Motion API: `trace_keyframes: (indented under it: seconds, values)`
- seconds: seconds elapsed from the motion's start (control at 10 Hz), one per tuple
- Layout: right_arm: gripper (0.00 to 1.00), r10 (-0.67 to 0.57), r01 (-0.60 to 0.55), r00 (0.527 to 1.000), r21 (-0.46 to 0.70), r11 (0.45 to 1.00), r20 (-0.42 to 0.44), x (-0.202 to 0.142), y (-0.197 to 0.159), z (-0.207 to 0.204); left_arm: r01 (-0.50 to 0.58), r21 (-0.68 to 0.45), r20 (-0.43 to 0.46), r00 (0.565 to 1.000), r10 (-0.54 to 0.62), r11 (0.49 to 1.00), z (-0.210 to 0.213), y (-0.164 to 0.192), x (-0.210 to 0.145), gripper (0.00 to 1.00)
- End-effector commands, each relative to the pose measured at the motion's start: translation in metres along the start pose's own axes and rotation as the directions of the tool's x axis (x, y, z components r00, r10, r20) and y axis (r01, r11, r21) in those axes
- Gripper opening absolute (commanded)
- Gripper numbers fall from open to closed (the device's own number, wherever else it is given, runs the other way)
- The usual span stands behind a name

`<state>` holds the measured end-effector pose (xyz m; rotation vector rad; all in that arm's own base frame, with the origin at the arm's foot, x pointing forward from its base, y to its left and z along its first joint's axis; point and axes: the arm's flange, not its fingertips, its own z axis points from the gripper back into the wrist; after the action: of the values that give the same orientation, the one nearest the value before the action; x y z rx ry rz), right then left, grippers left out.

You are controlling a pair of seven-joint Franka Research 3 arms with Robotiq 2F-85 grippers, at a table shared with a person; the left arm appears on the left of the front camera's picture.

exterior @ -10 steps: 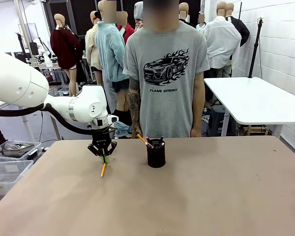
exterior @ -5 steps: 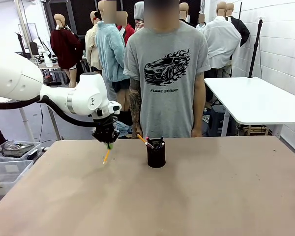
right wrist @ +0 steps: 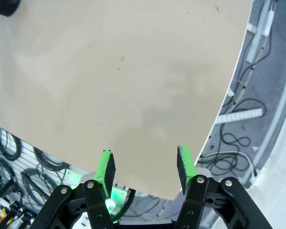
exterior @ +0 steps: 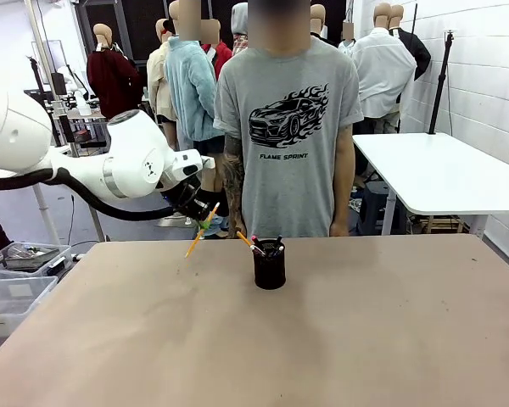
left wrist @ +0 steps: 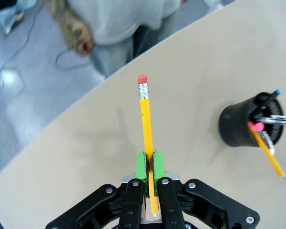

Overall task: Place the pens into the pen holder.
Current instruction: Pick up a writing instrument from the table and place it into the Pen holder.

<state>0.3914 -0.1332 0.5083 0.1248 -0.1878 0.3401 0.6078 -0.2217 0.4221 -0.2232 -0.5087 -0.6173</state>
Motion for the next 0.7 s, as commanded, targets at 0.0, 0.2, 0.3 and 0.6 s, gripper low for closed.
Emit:
trace_keyframes:
  seconds: [0.0, 0.2, 0.3, 0.6]
  values:
    - [0.66, 0.002, -0.002, 1.000, -0.015, 1.000, 0.000, -0.001, 0.000, -0.004, 0.160, -0.179, 0.152, 0.979, -0.133, 0.971, 0.012, 0.007, -0.012, 0.00]
    - [0.66, 0.002, -0.002, 1.000, -0.015, 1.000, 0.000, -0.001, 0.000, -0.004, 0.236, -0.170, 0.191, 0.960, -0.203, 0.957, 0.009, 0.007, 0.003, 0.00]
    - [0.66, 0.002, -0.002, 1.000, -0.015, 1.000, 0.000, -0.001, 0.000, -0.004, 0.302, -0.198, 0.236, 0.938, -0.254, 0.933, 0.011, 0.006, 0.011, 0.00]
    - [0.66, 0.002, -0.002, 1.000, -0.015, 1.000, 0.000, -0.001, 0.000, -0.004, 0.280, -0.152, 0.225, 0.944, -0.243, 0.948, 0.011, -0.005, 0.020, 0.00]
